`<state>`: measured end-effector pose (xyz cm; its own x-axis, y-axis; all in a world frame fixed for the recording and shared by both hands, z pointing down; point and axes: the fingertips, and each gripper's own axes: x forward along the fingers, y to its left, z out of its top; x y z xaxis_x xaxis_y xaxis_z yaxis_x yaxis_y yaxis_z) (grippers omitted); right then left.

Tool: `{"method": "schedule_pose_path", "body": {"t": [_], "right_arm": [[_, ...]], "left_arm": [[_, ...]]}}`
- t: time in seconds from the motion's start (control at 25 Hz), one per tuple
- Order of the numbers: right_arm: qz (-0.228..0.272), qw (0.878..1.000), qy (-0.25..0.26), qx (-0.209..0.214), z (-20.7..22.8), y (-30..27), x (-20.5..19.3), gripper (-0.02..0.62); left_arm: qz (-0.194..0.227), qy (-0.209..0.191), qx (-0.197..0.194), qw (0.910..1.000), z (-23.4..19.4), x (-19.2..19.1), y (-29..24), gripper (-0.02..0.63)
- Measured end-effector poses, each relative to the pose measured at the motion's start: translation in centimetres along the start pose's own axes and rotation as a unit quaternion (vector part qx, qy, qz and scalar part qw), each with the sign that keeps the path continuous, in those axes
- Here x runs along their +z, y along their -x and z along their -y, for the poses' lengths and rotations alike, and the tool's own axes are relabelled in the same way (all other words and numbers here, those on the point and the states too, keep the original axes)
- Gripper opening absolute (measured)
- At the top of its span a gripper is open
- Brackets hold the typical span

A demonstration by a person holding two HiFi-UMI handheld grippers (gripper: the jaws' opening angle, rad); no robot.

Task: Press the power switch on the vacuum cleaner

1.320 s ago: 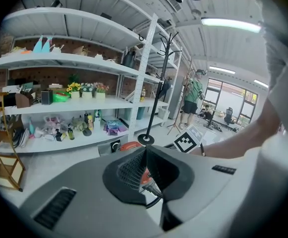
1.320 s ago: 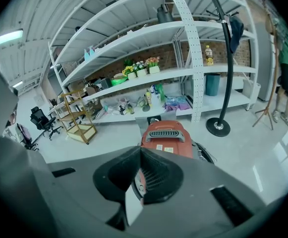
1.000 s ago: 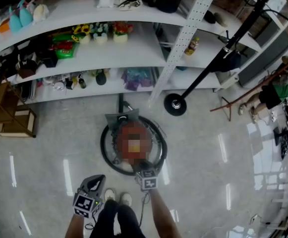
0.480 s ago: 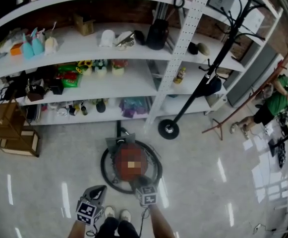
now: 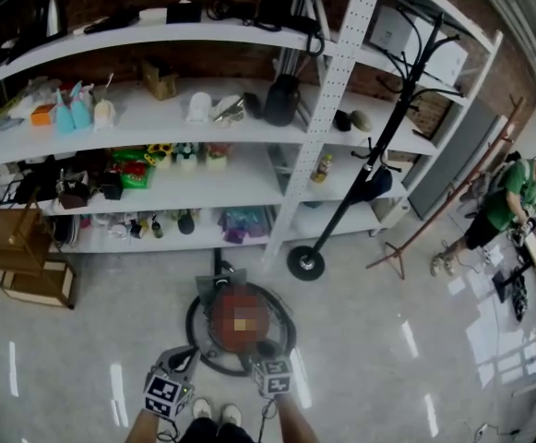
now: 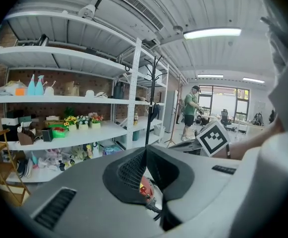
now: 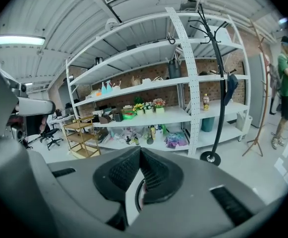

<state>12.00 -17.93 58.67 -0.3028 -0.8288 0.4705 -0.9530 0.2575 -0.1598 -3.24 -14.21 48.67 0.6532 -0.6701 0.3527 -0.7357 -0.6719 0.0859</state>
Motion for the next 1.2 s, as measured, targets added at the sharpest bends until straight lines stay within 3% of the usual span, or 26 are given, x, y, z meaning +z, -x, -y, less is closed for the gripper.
{"method": "schedule_pose_path", "body": {"t": [0.56,1.2], "right_arm": [[0.042,0.999,0.015,0.016,-3.5,5.3,5.7,0.012],[0.086,0.996,0.029,0.017,-4.6,10.3,11.0,0.012]], "left_arm": [[0.037,-0.017,0.004,0.9992,1.0,4.6,3.5,0.008],[0.074,-0.042,-0.010,0.9963,2.5,9.5,4.9,0.008]]}}
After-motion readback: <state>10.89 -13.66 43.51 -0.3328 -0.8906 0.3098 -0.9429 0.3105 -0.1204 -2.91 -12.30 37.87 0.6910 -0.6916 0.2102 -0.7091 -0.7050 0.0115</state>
